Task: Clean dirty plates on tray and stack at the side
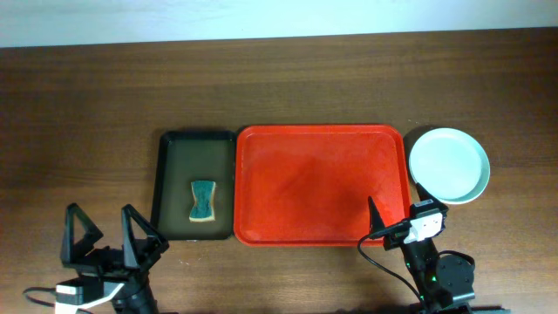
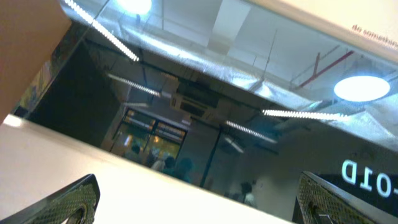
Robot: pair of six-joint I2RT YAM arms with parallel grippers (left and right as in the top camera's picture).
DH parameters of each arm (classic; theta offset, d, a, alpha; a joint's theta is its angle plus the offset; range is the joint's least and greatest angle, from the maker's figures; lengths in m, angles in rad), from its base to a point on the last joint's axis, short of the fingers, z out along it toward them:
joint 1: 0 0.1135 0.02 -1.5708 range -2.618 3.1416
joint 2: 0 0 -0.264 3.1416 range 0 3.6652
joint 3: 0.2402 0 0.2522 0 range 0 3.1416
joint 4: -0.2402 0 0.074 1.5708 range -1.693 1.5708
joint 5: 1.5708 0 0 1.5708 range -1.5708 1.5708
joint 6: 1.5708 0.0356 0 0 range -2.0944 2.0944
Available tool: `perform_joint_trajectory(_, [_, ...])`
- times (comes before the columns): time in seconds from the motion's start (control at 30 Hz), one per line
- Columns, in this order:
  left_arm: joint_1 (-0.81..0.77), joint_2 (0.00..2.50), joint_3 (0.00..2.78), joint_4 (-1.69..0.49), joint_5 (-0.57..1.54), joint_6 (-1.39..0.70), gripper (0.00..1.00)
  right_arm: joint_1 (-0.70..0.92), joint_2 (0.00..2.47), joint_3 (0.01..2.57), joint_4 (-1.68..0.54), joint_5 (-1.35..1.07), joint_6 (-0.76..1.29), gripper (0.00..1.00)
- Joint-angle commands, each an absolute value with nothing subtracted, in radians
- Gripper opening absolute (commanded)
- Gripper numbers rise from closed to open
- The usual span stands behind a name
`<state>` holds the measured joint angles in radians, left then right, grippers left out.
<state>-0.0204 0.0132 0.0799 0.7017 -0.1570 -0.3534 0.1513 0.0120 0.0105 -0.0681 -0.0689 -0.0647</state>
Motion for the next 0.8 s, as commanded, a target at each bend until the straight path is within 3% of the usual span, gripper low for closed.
perform_joint_trajectory(0.0, [-0.022,0.006,0.009,0.754,-0.127,-0.355,0.99,0.156,0.004,0.006,-0.075,-0.067,-0.071,0.98])
perform_joint_trajectory(0.13, [0.01,0.006,0.009,0.704,-0.08,-0.355,0.99,0.156,0.004,0.006,-0.075,-0.067,-0.071,0.98])
perform_joint_trajectory(0.23, [0.034,0.006,0.009,0.544,-0.039,-0.355,0.99,0.156,0.004,0.006,-0.075,-0.067,-0.071,0.98])
perform_joint_trajectory(0.43, [0.033,0.006,0.009,-0.088,-0.04,-0.344,0.99,0.156,0.004,0.006,-0.075,-0.067,-0.071,0.98])
perform_joint_trajectory(0.6, [-0.02,0.005,0.009,-0.084,-0.01,-0.097,0.99,0.156,0.004,0.006,-0.075,-0.067,-0.071,0.98])
perform_joint_trajectory(0.77, [-0.039,0.005,0.009,-0.085,-0.01,-0.022,0.99,0.156,0.004,0.006,-0.075,-0.067,-0.071,0.98])
